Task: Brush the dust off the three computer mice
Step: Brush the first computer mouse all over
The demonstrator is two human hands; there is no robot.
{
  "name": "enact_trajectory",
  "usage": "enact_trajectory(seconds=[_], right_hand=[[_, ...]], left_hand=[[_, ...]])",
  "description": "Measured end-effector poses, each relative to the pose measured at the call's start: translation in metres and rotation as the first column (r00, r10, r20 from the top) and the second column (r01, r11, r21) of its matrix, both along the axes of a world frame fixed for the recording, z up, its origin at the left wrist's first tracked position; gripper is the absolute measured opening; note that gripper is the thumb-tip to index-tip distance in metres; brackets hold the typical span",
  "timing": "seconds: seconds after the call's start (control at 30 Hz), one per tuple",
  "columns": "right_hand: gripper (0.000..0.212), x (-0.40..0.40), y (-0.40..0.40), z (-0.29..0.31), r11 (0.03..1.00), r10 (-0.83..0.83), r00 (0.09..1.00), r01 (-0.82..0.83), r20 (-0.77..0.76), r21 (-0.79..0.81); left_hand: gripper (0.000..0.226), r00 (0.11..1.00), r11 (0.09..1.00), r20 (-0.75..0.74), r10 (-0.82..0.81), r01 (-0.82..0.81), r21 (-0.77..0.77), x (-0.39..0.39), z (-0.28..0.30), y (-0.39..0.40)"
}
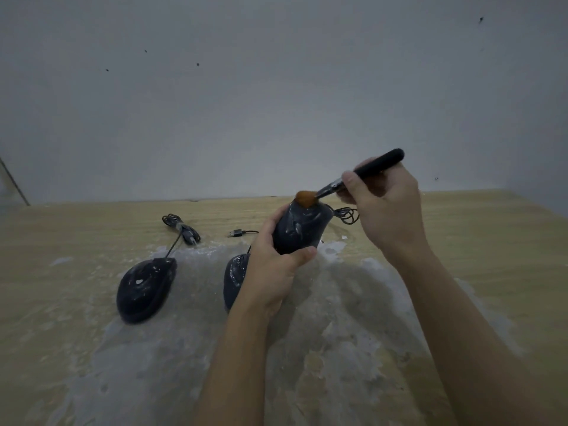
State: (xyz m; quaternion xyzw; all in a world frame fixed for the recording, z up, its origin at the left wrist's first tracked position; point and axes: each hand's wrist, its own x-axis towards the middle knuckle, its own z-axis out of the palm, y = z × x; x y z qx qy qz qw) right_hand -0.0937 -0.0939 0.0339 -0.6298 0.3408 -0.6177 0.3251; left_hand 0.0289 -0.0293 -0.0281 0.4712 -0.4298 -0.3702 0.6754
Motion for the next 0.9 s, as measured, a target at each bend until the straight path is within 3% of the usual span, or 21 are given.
enact_trajectory(seconds=[0.07, 0.17, 0.3, 0.4, 0.53, 0.6, 0.73, 0.83, 0.9], right_hand=[[0.009, -0.001, -0.001, -0.001, 0.995, -0.094, 0.996, 0.094, 0.007, -0.028], [0.012, -0.001, -0.001, 0.000, 1.000, -0.005, 0.996, 0.004, 0.094, 0.013], [0.009, -0.002, -0.002, -0.003, 0.993, -0.116, 0.993, 0.115, -0.020, -0.040], [0.009, 0.000, 0.000, -0.001, 1.000, 0.030, 0.999, -0.029, 0.026, -0.009], [0.014, -0.003, 0.001, 0.001, 0.999, 0.016, 0.999, -0.017, -0.030, -0.033], [0.013, -0.004, 0.003, 0.005, 0.994, 0.106, 0.994, -0.107, 0.015, 0.008], [0.016, -0.007, 0.004, 0.010, 0.999, -0.005, 1.000, 0.004, -0.017, -0.049], [0.017, -0.008, 0.006, 0.010, 0.997, 0.076, 0.997, -0.076, 0.028, 0.010], [0.017, -0.011, 0.006, 0.010, 0.999, 0.031, 0.999, -0.031, 0.020, 0.006]], left_hand=[[0.068, 1.000, 1.000, 0.003, -0.002, 0.002, 0.000, 0.000, 0.000, 0.001], [0.068, 1.000, 1.000, 0.005, 0.000, 0.000, -0.003, 0.000, 0.000, 0.001], [0.067, 1.000, 1.000, 0.007, 0.004, -0.004, 0.013, -0.001, 0.001, 0.002], [0.066, 1.000, 1.000, -0.026, 0.002, -0.001, 0.023, 0.000, 0.002, 0.002], [0.066, 0.998, 0.999, -0.061, 0.013, -0.010, 0.043, -0.001, 0.003, 0.000], [0.066, 0.997, 0.999, -0.071, 0.023, -0.020, 0.038, -0.003, 0.005, 0.000], [0.069, 0.995, 0.996, -0.048, 0.082, -0.081, 0.027, -0.004, 0.011, 0.001], [0.069, 0.994, 0.993, -0.014, 0.111, -0.111, 0.030, -0.005, 0.015, 0.003], [0.068, 0.994, 0.994, 0.046, 0.098, -0.100, 0.038, -0.005, 0.017, 0.003]])
